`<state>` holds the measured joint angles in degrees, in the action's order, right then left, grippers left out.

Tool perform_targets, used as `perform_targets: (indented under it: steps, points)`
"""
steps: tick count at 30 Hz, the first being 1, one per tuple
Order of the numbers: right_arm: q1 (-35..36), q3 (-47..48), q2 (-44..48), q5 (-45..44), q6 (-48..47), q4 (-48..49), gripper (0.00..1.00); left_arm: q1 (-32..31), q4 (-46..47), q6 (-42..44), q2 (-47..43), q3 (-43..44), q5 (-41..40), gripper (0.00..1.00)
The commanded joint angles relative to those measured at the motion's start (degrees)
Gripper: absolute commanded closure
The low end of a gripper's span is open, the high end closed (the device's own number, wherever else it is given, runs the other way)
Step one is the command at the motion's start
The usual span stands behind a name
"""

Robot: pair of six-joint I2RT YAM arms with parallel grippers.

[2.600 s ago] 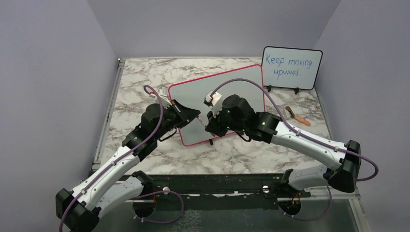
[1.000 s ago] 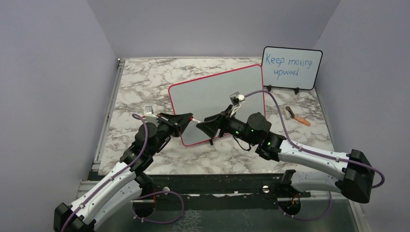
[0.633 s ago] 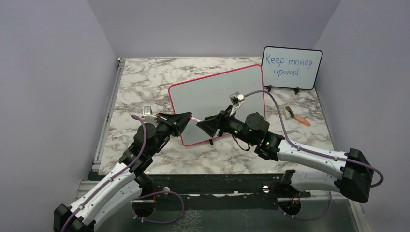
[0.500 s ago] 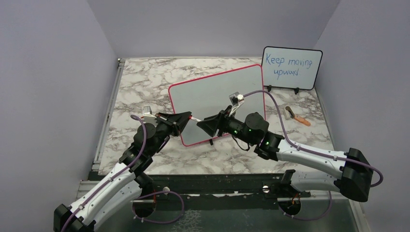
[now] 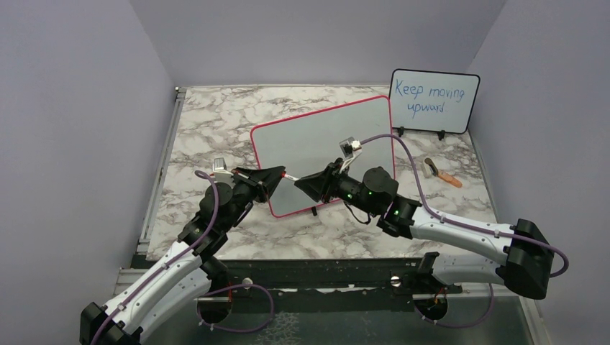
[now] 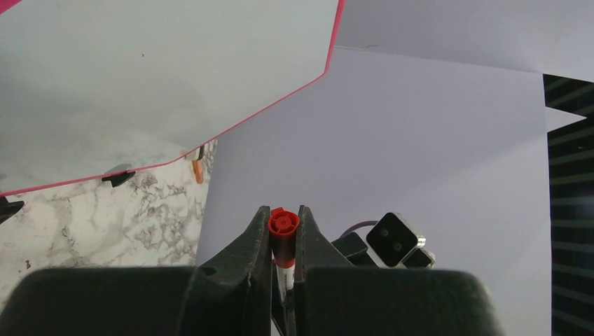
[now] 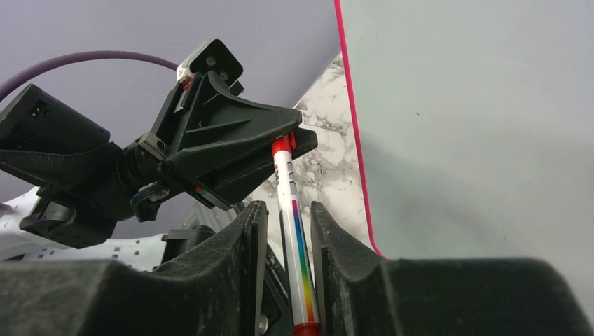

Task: Write a sentence on the whiteboard
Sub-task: Open the whiteboard marker at the center of the board.

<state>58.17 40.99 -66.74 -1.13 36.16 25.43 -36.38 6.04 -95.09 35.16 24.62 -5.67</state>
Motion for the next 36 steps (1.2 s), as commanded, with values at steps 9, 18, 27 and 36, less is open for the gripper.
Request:
perform_targets:
  steps: [9,18,27,36]
  points:
    - [0.1,1.3,-0.3,3.6,-0.1,2.6,0.93,-0.1,0.9,-1.5,-0.1,1.0,-1.2,1.0]
    - [0.1,-1.5,3.2,5.0,-0.6,2.3,1.0,-0.1,0.3,-2.6,-2.0,0.3,-6.3,1.0]
    - [0.1,-5.7,10.0,5.0,-0.8,-0.4,1.0,-0.1,-0.9,-3.5,-3.0,-0.1,-11.2,1.0]
    - [0.1,-7.8,16.1,2.1,-2.4,-6.6,1.0,-0.1,-5.3,4.2,-3.3,2.5,-14.3,1.0]
